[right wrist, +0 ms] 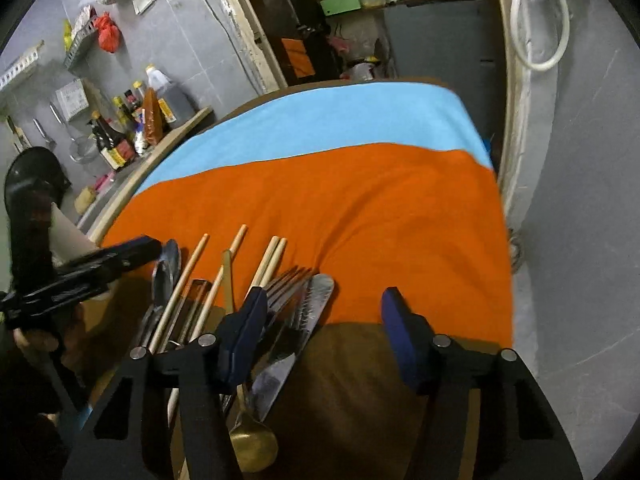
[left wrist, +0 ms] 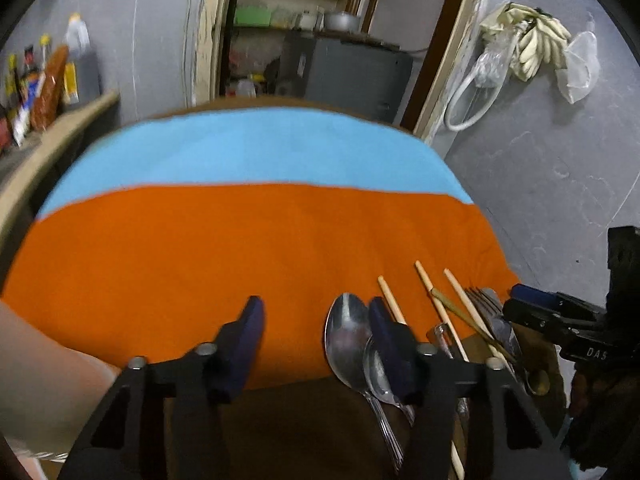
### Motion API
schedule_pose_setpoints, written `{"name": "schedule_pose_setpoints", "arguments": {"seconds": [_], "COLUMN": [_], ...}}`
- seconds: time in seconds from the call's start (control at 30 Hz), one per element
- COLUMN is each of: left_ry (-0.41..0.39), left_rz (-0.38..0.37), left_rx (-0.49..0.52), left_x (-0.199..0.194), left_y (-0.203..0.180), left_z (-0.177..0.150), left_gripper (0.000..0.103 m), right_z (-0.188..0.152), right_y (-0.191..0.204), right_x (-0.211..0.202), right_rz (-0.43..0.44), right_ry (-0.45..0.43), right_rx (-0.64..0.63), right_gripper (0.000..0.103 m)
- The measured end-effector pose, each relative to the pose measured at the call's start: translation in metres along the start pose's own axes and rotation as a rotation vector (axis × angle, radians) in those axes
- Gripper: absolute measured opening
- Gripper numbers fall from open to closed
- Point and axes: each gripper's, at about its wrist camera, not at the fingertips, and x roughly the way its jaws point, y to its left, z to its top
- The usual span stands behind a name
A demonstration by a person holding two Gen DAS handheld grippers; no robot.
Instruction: Organize utensils
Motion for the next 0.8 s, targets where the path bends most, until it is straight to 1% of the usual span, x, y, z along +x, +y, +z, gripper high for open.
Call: {"name": "schedule_pose_setpoints", "arguments": {"seconds": [0.03,0.13,0.23,0.27,0.3,0.4,0.47,0.5,0.6,0.7,0.8], "left_ry": [0.017,0.034,0.052,0.058,0.062,0.079,0.091,0.100,0.114,0.137,0.172], "left_rz": [-0.016,-0.042,-0.067,-0.077,-0.085,-0.121,-0.136,-0.144,-0.150,-0.170,-0.181], "left_rx": [-0.017,-0.052,-0.085,-0.091,-0.091,-0.079,-0.063,-0.055,-0.046,-0.067,-0.063], "left_x": [0.004,0.008,0.011,0.011,0.012,0.014,0.019,0.021,0.024,0.026,0.030], "left_y": [0.003,0.009,0.016,0.017,0.017,0.014,0.009,0.006,0.003,0.007,0.007], "left_z": [0.000,0.000,0.000,0.001,0.000,-0.002,-0.003,-0.004,-0.004,-0.003,0.001], "left_gripper": [0.040,0.034,0.027,0.026,0.026,0.026,0.021,0.016,0.015,0.013,0.013], "right_z": [0.000,-0.001,-0.005,-0.005,-0.006,-0.010,-0.009,-0.009,-0.009,-0.009,-0.008], "right_y": [0.000,0.002,0.001,0.000,-0.001,-0.012,-0.014,-0.014,-0.016,-0.019,-0.019], "right_x": [0.002,0.008,0.005,0.002,0.000,-0.005,-0.004,-0.002,0.003,0.010,0.020], "right_rz": [0.018,0.069,0.085,0.087,0.087,0.089,0.091,0.094,0.133,0.172,0.225], "right_ry": [0.009,0.038,0.053,0.050,0.043,0.045,0.053,0.058,0.073,0.099,0.150], "right_rx": [-0.005,-0.003,0.010,0.014,0.023,0.057,0.069,0.067,0.095,0.137,0.168], "right_gripper": [0.049,0.044,0.042,0.042,0.041,0.032,0.029,0.025,0.025,0.025,0.025]}}
